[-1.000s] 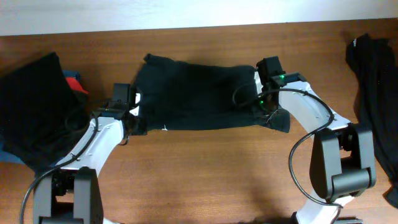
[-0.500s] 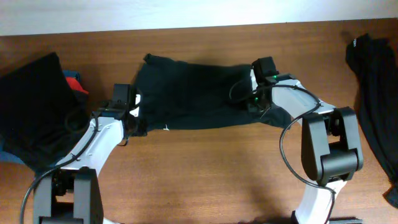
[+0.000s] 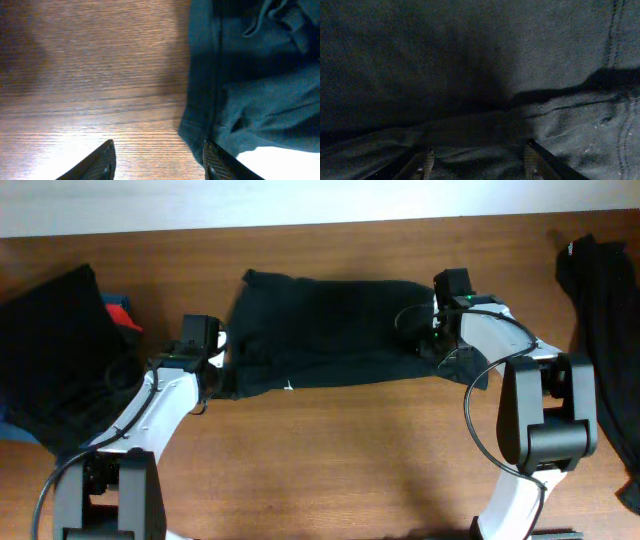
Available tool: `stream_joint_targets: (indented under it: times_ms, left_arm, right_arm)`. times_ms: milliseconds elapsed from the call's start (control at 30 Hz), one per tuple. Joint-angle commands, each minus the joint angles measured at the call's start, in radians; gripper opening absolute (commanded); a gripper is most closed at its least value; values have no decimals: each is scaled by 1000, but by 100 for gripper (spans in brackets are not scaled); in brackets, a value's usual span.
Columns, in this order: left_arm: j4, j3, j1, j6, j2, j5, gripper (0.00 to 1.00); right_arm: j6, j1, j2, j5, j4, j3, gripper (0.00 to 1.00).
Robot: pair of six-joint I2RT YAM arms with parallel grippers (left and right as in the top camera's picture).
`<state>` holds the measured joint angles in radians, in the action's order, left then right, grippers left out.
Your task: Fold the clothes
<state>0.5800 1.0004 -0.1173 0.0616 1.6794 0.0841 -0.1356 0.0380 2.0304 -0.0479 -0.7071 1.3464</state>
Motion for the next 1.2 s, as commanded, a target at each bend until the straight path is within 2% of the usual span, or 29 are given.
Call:
stream_joint_targets:
  times_ms: [0,100,200,500,567,600,867,967,1167]
  left_arm:
    - [-22,-2,-7,-2,7,-139,51]
    - [-56,-2,-24,-22,7,-256,35]
    - [-75,-2,-51,-40,7,-275,26]
    - [-124,-2,-66,-39,7,-271,26]
    - [-123,-2,-66,-39,15,-271,26]
    - [-123,-3,-66,-40,26,-271,26]
    - [-124,-3,-66,-39,148,-272,26]
    - [-124,-3,-66,-39,168,-271,26]
    - [-123,-3,-65,-39,168,-272,26]
  right_arm:
    - [-4,-10,54,-68,-18,-24,64]
    - [-4,-10,54,-68,-22,-24,64]
    - [-4,-11,54,-53,-23,-24,64]
    - [-3,-10,54,-49,-34,-24,63]
    - [40,-10,52,-5,-38,-23,62]
    - [92,-10,43,21,-58,-6,63]
    - [180,-3,-49,51,-257,209,65]
    - [211,29,-50,79,-309,254,65]
    - [316,177,-46,108,-325,206,63]
